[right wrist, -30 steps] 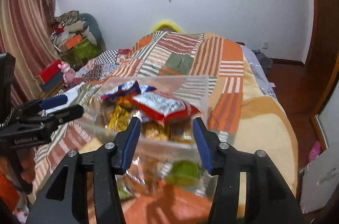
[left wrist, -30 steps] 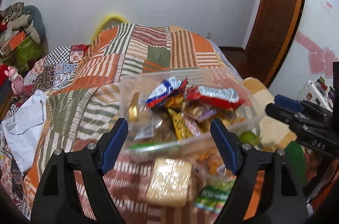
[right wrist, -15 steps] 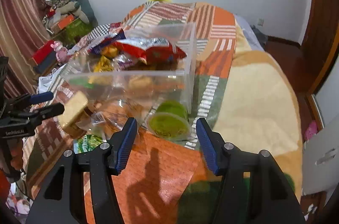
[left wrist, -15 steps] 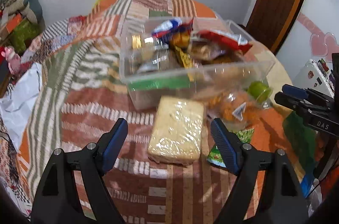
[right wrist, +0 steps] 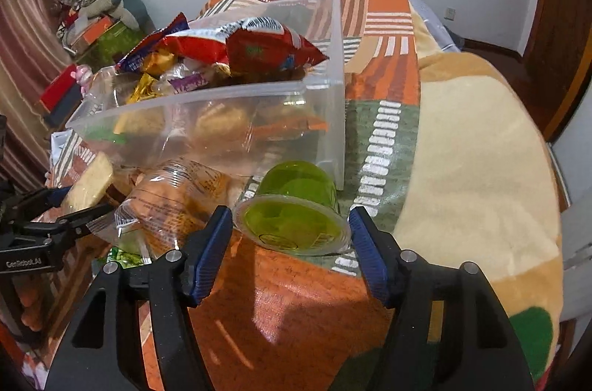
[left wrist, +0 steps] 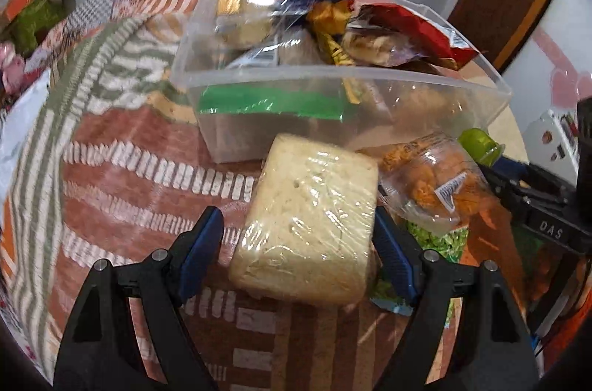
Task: Organize snacks
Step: 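Grasp the wrapped sponge cake with left gripper while right grasps the green jelly cup, then carry the cake and jelly cup into the clear box and open both grippers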
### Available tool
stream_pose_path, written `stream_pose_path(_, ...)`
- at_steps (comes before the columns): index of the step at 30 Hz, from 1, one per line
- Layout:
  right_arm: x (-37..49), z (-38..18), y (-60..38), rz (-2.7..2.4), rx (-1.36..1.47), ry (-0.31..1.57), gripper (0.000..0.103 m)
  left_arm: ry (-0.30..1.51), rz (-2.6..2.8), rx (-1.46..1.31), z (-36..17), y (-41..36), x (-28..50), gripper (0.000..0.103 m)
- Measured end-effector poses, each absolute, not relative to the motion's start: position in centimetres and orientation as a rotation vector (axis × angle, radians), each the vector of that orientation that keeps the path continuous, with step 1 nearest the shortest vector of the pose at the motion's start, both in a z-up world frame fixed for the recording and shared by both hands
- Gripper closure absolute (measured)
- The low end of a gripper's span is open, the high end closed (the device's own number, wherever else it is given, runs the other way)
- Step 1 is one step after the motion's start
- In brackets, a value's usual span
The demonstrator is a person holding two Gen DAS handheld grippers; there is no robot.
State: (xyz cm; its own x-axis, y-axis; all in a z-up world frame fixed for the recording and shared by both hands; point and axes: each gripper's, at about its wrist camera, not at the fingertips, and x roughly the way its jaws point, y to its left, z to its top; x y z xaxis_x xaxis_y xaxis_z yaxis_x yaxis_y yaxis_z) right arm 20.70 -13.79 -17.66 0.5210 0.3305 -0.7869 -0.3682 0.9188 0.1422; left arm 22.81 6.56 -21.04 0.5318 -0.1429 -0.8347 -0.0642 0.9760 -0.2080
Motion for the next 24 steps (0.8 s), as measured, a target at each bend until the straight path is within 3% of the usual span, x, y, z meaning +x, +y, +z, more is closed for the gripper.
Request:
stream_pose_path(2, 20.5, -17.6, -14.1, 0.435, -0.023, 0.936, 0.046, 0.996, -0.037, -0.232, -21.2, 6.6, 22.7, 0.026)
stream_pose_path(4, 20.2, -17.5, -14.3, 0.440, -0.013, 0.935, 0.047, 0.990, -0.052, -0.225, -21.0, 6.4, 22.5, 0.041)
stream_pose_path(6, 19.9, -17.4, -14.5, 0.441, -0.011, 0.928, 0.048, 0.985, -0.046, -0.208, -20.8, 6.2, 22.3, 0.043)
stream_pose_path(24, 16.7, -13.3, -15.7, 0.484, -0.015, 0.811, 0.051, 0.874, -0.072, -0.178, -15.4, 5.9, 17.9, 0.048)
